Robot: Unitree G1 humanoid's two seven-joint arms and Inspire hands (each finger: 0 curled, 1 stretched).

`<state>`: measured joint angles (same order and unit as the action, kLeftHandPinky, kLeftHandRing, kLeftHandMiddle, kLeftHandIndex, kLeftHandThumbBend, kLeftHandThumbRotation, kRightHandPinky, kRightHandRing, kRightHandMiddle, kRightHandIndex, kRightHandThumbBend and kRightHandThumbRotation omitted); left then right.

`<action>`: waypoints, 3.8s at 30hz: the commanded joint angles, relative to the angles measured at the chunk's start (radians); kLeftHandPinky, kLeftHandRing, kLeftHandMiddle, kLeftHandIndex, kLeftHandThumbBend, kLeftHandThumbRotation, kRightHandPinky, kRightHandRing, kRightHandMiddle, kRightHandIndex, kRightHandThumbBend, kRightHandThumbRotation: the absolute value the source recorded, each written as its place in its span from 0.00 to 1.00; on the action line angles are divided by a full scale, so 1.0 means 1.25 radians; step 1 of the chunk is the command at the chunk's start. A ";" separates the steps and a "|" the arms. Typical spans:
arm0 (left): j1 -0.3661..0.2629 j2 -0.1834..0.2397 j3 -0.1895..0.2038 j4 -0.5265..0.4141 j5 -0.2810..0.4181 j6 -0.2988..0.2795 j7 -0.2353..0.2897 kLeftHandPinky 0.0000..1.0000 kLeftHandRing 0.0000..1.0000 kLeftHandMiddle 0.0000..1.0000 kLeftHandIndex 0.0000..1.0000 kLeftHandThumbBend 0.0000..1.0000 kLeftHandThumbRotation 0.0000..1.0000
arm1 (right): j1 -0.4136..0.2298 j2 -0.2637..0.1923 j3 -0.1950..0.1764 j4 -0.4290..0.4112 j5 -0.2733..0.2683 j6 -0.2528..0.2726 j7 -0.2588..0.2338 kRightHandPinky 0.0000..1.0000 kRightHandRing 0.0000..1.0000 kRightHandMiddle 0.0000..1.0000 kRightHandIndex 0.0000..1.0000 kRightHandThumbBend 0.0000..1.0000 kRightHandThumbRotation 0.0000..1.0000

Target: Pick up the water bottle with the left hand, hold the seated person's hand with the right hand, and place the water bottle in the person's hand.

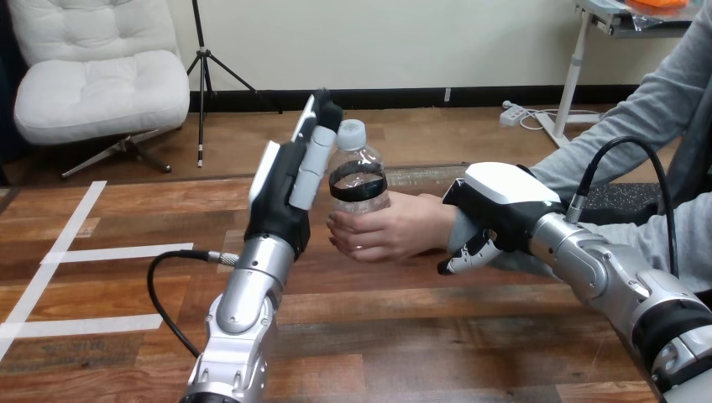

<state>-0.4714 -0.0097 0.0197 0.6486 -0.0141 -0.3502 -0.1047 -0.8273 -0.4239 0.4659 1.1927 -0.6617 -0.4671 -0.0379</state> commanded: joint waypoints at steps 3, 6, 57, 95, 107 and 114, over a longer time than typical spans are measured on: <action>0.016 0.018 0.015 -0.085 -0.025 0.017 -0.012 1.00 1.00 1.00 1.00 0.96 1.00 | -0.098 0.006 -0.040 -0.047 0.040 -0.018 -0.004 0.17 0.23 0.29 0.31 0.68 0.09; 0.025 0.022 0.016 -0.096 -0.030 0.018 -0.013 1.00 1.00 1.00 1.00 0.97 1.00 | -0.099 0.005 -0.042 -0.047 0.045 -0.011 0.009 0.19 0.24 0.31 0.32 0.70 0.13; 0.141 0.050 0.058 -0.268 -0.059 0.060 -0.017 1.00 1.00 1.00 0.97 0.94 1.00 | -0.105 -0.036 -0.012 -0.017 0.009 -0.004 0.049 0.64 0.73 0.75 0.77 1.00 1.00; 0.324 0.082 0.087 -0.507 -0.151 0.092 -0.085 1.00 1.00 1.00 0.96 0.88 0.98 | 0.125 -0.101 -0.204 -0.333 0.279 -0.064 0.160 0.70 0.80 0.83 0.83 1.00 1.00; 0.393 0.079 0.098 -0.583 -0.197 0.099 -0.108 1.00 1.00 1.00 0.95 0.84 0.96 | 0.249 -0.061 -0.284 -0.450 0.436 -0.093 0.201 0.77 0.85 0.87 0.87 0.99 1.00; 0.428 0.074 0.098 -0.614 -0.173 0.076 -0.094 0.99 1.00 0.99 0.95 0.84 0.96 | 0.306 -0.016 -0.316 -0.489 0.552 -0.109 0.250 0.82 0.88 0.90 0.89 0.97 1.00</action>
<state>0.0659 0.0748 0.1445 -0.0527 -0.2418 -0.2254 -0.2241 -0.4706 -0.4993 0.1229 0.6532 -0.0559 -0.5851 0.2468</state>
